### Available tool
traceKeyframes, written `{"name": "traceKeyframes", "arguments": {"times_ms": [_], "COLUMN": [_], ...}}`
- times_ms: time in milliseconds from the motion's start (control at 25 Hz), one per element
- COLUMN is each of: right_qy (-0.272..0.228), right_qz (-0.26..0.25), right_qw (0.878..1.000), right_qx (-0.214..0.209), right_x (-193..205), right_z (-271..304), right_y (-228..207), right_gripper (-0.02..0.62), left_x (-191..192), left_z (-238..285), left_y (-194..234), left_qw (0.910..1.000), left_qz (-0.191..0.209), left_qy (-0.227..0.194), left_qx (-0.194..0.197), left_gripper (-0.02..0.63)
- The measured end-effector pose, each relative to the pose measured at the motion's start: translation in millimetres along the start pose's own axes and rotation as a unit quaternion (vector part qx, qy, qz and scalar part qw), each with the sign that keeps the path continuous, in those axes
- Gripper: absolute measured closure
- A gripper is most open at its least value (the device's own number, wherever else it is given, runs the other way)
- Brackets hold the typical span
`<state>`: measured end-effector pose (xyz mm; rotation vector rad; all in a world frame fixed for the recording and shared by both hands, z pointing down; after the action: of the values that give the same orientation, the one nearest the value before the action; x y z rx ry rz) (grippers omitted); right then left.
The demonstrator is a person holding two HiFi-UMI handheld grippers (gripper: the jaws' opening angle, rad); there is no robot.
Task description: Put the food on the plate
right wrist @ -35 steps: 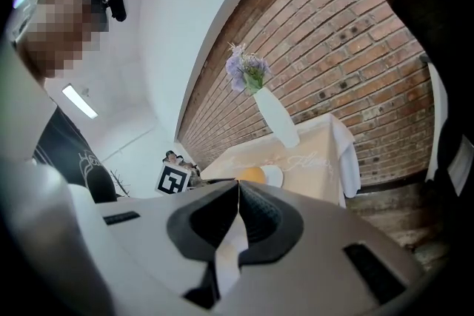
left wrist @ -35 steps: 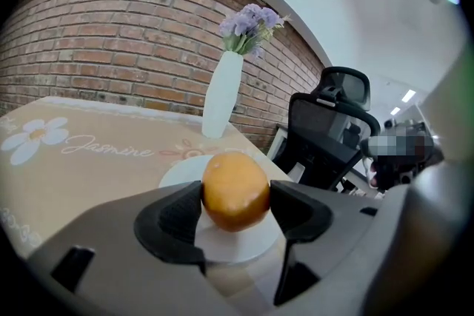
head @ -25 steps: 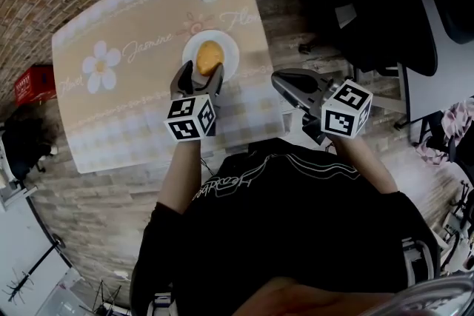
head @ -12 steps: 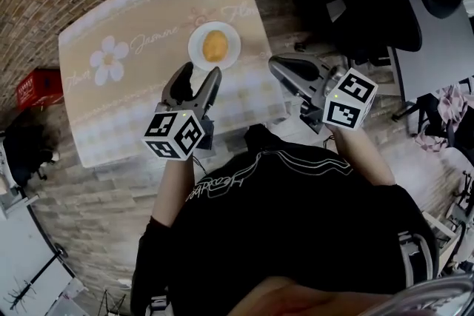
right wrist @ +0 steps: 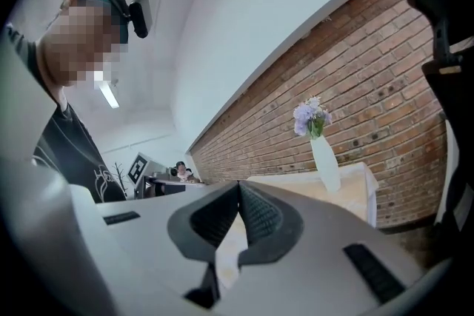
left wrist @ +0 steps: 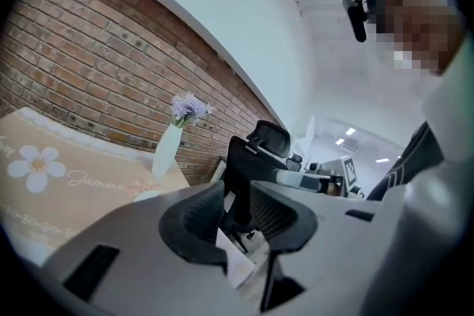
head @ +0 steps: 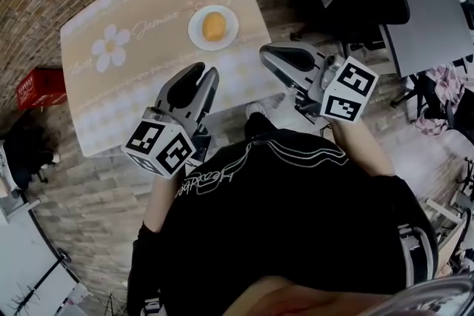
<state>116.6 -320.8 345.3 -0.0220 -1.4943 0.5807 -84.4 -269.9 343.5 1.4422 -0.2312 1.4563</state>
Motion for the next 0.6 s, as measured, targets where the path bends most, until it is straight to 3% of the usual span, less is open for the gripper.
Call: {"name": "traceKeyframes", "arguments": {"times_ms": [200, 600], "right_qy": [0.007, 0.013], "right_qz": [-0.006, -0.012], "right_qw": [1.000, 1.000], "right_qx": [0.002, 0.014], "right_x": [3.9, 3.5], "right_z": [-1.9, -2.5], "right_y": [11.7, 16.4], "right_gripper": [0.598, 0.598], "left_x": [3.4, 1.5], "left_z": [-5.3, -7.9], "left_y": [-8.9, -16.9], "left_qw": [0.9999, 0.9999], "left_qz": [0.003, 0.008], "left_qy": [0.009, 0.009], "left_qx": [0.006, 0.007], "left_gripper": [0.574, 0.597]}}
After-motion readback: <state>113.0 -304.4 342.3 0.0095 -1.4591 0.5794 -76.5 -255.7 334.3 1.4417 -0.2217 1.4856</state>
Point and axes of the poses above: the fingertips, and each gripper's own axes: z forward along the fingers, y to its left, x out of its underside, the point moved 7 cm from there along -z, backward along the fingers, and after that the axes turned 3 degrees about -z, right-handed, at the moved point
